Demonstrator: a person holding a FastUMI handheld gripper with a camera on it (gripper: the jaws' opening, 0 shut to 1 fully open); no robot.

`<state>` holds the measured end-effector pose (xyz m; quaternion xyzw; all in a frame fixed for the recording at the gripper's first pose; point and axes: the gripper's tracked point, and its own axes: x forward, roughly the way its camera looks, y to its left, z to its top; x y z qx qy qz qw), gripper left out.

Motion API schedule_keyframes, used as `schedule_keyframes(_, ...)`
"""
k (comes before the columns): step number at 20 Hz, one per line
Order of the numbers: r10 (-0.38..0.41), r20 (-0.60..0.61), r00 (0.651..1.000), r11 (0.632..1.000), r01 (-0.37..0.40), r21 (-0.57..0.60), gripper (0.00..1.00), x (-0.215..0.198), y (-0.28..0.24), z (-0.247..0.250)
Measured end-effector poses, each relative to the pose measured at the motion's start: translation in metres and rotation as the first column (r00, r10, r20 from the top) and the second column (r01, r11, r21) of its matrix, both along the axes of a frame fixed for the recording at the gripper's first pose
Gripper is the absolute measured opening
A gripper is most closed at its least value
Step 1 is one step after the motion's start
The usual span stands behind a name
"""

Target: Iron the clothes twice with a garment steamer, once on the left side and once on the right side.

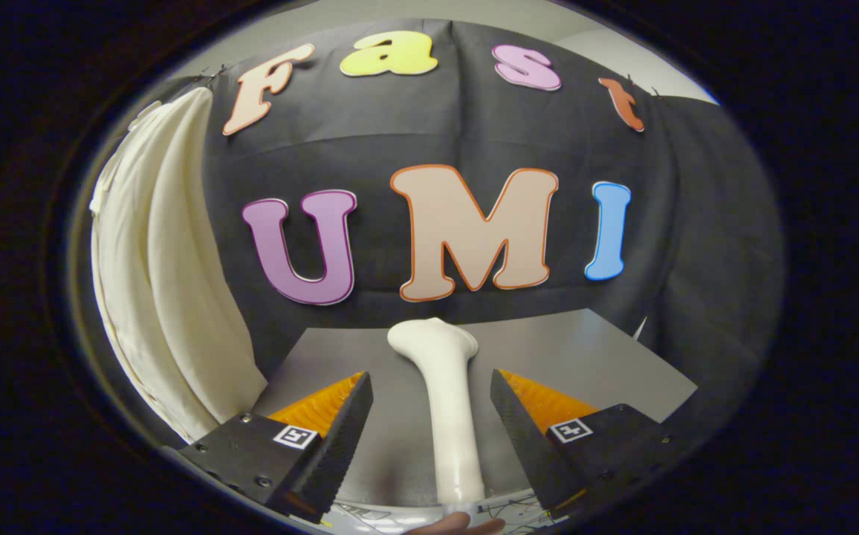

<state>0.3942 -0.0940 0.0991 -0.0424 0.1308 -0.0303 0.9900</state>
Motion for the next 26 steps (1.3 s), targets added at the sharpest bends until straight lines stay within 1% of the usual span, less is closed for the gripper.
schedule_keyframes(2, -0.003, -0.058, 0.998, 1.000, 0.003, 0.001, 0.97, 0.024, -0.003, -0.005)
schedule_keyframes(4, -0.022, -0.157, 0.987, 1.000, 0.020, -0.012, 0.96, 0.040, -0.008, -0.015)
schedule_keyframes(6, -0.031, -0.223, 0.974, 0.999, 0.029, -0.015, 0.93, 0.044, -0.011, -0.023)
schedule_keyframes(7, -0.040, -0.280, 0.959, 0.999, 0.037, -0.015, 0.92, 0.041, -0.012, -0.030)
schedule_keyframes(8, -0.052, -0.282, 0.958, 0.998, 0.057, 0.009, 0.89, 0.048, -0.016, -0.031)
schedule_keyframes(9, -0.052, -0.288, 0.956, 0.998, 0.063, 0.028, 0.83, 0.050, -0.015, -0.032)
schedule_keyframes(10, -0.035, -0.297, 0.954, 0.998, 0.049, 0.038, 0.77, 0.054, -0.014, -0.038)
schedule_keyframes(13, -0.031, -0.340, 0.940, 0.999, 0.042, 0.025, 0.60, 0.049, -0.012, -0.038)
schedule_keyframes(15, -0.045, -0.334, 0.941, 0.999, 0.052, 0.011, 0.49, 0.052, -0.014, -0.038)
schedule_keyframes(16, -0.066, -0.321, 0.945, 0.998, 0.068, -0.006, 0.43, 0.050, -0.017, -0.035)
schedule_keyframes(17, -0.088, -0.293, 0.952, 0.996, 0.089, -0.011, 0.42, 0.049, -0.019, -0.032)
schedule_keyframes(19, -0.110, -0.225, 0.968, 0.993, 0.117, 0.020, 0.39, 0.045, -0.020, -0.024)
schedule_keyframes(22, -0.082, -0.126, 0.989, 0.994, 0.090, 0.056, 0.36, 0.017, -0.007, -0.003)
schedule_keyframes(26, -0.071, -0.028, 0.997, 0.997, 0.072, 0.038, 0.33, -0.036, 0.014, 0.017)
